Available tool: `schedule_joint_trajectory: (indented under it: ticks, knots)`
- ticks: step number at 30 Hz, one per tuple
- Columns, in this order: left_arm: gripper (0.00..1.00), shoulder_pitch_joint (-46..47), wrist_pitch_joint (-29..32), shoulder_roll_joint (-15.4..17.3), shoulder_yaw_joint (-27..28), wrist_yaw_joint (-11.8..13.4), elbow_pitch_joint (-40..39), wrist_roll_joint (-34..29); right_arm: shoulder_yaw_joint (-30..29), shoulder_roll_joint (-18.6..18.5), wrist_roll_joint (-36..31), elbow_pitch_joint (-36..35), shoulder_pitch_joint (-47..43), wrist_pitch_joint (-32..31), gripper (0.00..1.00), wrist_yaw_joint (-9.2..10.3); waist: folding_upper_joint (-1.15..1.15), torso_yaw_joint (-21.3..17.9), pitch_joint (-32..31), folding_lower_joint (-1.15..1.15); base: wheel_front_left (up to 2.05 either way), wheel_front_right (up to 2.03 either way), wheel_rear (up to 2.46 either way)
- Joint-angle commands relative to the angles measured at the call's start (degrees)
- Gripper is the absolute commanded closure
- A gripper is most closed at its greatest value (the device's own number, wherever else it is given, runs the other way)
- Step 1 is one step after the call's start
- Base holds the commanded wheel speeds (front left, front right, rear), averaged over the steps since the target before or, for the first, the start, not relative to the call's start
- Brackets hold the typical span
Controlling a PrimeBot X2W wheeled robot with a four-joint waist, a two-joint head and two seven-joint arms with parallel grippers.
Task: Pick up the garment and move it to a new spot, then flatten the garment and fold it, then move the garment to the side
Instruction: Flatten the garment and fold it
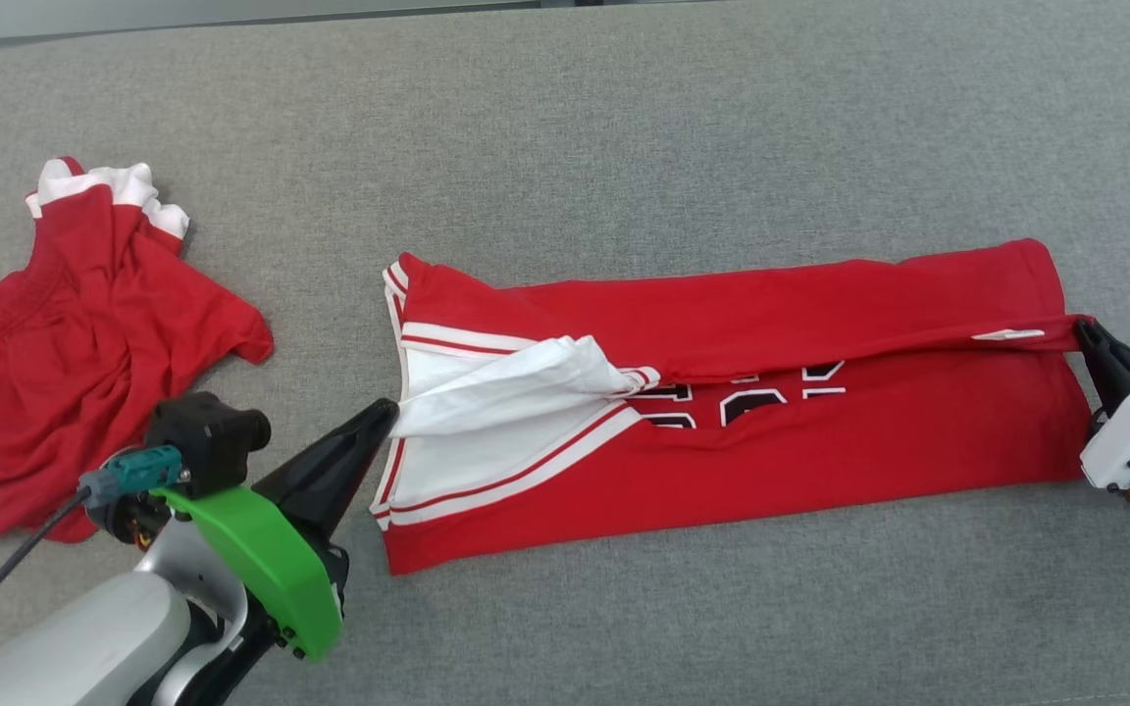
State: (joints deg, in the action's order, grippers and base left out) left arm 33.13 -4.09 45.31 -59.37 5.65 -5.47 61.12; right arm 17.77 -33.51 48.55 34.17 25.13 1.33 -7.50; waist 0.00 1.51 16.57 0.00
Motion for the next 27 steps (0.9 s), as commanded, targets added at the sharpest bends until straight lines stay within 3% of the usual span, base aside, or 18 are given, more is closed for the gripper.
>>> schedule_joint_trajectory:
  ticks: [1,6,7,8,9,15,19,23,27]
  knots:
    - [1.0,-1.58,-0.22,0.42,-0.26,0.46,-0.4,0.54,-0.66,0.05,-0.54,-0.44,-1.23,-0.17,1.0,0.02,0.0,0.08,-0.05,0.0,0.0,0.0,0.0]
    - [1.0,-3.28,-0.99,-0.95,-0.86,1.32,0.36,0.94,-2.17,0.88,-1.62,-1.18,-3.44,-1.28,1.0,0.02,0.0,0.4,-0.06,0.0,0.0,0.0,0.0]
    - [0.67,-3.47,-1.29,-1.58,-0.89,1.46,0.8,1.1,-2.47,1.17,-1.95,-1.29,-3.82,-1.47,0.64,0.02,0.0,0.45,-0.2,0.0,0.0,0.0,0.0]
    - [0.55,-3.63,-1.56,-2.13,-0.79,1.64,1.16,1.33,-2.7,1.4,-2.11,-1.38,-4.06,-1.62,0.52,0.02,0.0,0.49,-0.37,0.0,0.0,0.0,0.0]
    - [0.0,-3.75,-2.24,-2.76,-0.63,2.04,1.74,1.32,-3.28,1.67,-2.53,-1.41,-4.26,-1.36,0.0,0.02,0.0,0.48,-0.71,0.0,0.0,0.0,0.0]
    - [0.0,-6.27,-8.18,-5.87,1.24,4.73,4.53,0.36,-5.8,3.62,-5.2,-2.66,-7.76,1.14,0.0,0.02,0.0,-0.05,-4.29,0.0,0.0,0.0,0.0]
    - [0.0,-10.53,-10.79,-8.25,4.75,8.81,5.34,-2.28,-7.0,5.35,-7.25,-4.2,-11.48,4.41,0.0,0.02,0.0,-0.75,-7.67,0.0,0.0,0.0,0.0]
    - [0.0,-16.83,-11.12,-12.87,12.37,13.21,4.51,-10.4,-8.07,7.33,-8.43,-5.44,-15.23,8.57,0.0,0.02,0.0,-1.05,-10.12,0.0,0.0,0.0,0.0]
    - [0.0,-24.24,-11.1,-18.46,19.86,14.13,3.31,-19.41,-9.37,9.2,-9.12,-5.32,-17.94,10.84,0.0,0.02,0.0,-0.84,-11.88,0.0,0.0,0.0,0.0]
